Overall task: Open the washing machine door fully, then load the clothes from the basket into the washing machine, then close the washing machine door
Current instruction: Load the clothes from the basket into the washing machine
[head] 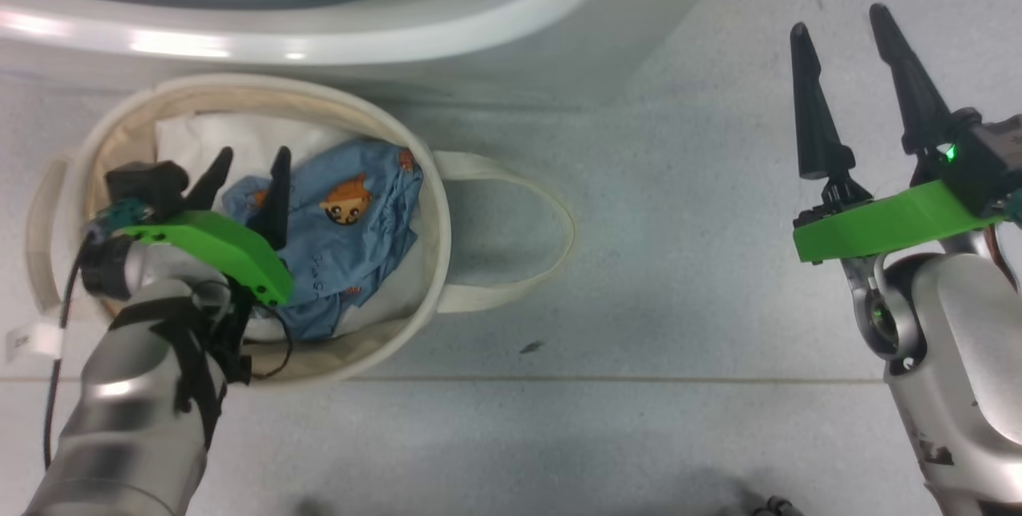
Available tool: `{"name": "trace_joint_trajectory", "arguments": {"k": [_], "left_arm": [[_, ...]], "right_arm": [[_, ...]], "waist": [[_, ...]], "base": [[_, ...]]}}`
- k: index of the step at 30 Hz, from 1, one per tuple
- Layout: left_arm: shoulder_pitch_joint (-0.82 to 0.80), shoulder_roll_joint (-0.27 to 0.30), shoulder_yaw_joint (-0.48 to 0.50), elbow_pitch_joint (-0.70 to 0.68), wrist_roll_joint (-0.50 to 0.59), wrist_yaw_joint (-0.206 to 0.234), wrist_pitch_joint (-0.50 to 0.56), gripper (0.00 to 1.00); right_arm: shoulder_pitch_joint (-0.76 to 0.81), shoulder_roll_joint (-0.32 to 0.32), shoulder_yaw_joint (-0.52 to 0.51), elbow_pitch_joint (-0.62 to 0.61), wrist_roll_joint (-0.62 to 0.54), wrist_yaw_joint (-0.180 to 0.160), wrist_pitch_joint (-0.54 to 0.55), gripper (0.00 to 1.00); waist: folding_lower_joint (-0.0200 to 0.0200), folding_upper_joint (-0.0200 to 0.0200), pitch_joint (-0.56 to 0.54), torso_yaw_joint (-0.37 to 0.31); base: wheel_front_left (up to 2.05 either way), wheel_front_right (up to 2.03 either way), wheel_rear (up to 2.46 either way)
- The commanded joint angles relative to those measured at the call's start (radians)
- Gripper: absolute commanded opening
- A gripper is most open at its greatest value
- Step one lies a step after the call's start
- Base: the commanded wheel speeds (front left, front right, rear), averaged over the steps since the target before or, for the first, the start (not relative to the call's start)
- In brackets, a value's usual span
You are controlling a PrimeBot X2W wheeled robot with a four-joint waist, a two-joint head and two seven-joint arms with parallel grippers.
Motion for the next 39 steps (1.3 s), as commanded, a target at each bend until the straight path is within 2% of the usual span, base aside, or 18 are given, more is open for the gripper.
{"name": "trace_joint_trajectory", "arguments": {"k": [1,7,11,14,23,30,39], "left_arm": [[-0.001,0.031,-0.018,0.017,-0.009,-0.006,-0.004,1.0],[-0.031,0.047,-0.18,0.081,-0.022,-0.006,0.09,1.0],[-0.047,0.085,-0.309,0.113,0.023,-0.006,0.156,1.0],[-0.048,0.093,-0.387,0.122,0.041,-0.006,0.179,1.0],[-0.096,0.12,-0.603,0.11,0.079,-0.006,0.138,1.0],[-0.164,0.134,-0.632,0.126,0.032,-0.006,0.072,1.0],[-0.223,0.135,-0.653,0.157,-0.018,-0.006,0.055,1.0]], "right_arm": [[0.01,-0.003,0.007,-0.049,-0.015,0.0,0.006,1.0],[0.021,0.007,-0.011,-0.095,-0.034,0.0,0.011,1.0],[0.035,0.016,-0.025,-0.115,-0.043,0.0,0.011,1.0],[0.05,0.022,-0.038,-0.131,-0.049,0.0,0.01,1.0],[0.071,0.038,-0.058,-0.172,-0.063,0.0,0.012,1.0],[0.067,0.054,-0.06,-0.179,-0.068,0.0,0.002,1.0],[0.071,0.066,-0.071,-0.194,-0.082,0.0,-0.001,1.0]], "waist": [[-0.0003,0.0,0.031,0.0],[-0.0003,0.0,0.07,-0.016],[-0.0003,0.0,0.09,-0.031],[-0.0003,0.0,0.105,-0.037],[-0.0003,0.0,0.158,-0.048],[-0.0003,0.0,0.192,-0.055],[-0.0003,0.0,0.237,-0.07]], "base": [[0.0,0.0,0.0],[0.0,0.0,0.0],[0.0,0.0,0.0],[0.0,0.0,0.0],[0.0,0.0,0.0],[0.0,0.0,0.0],[0.0,0.0,0.0]]}}
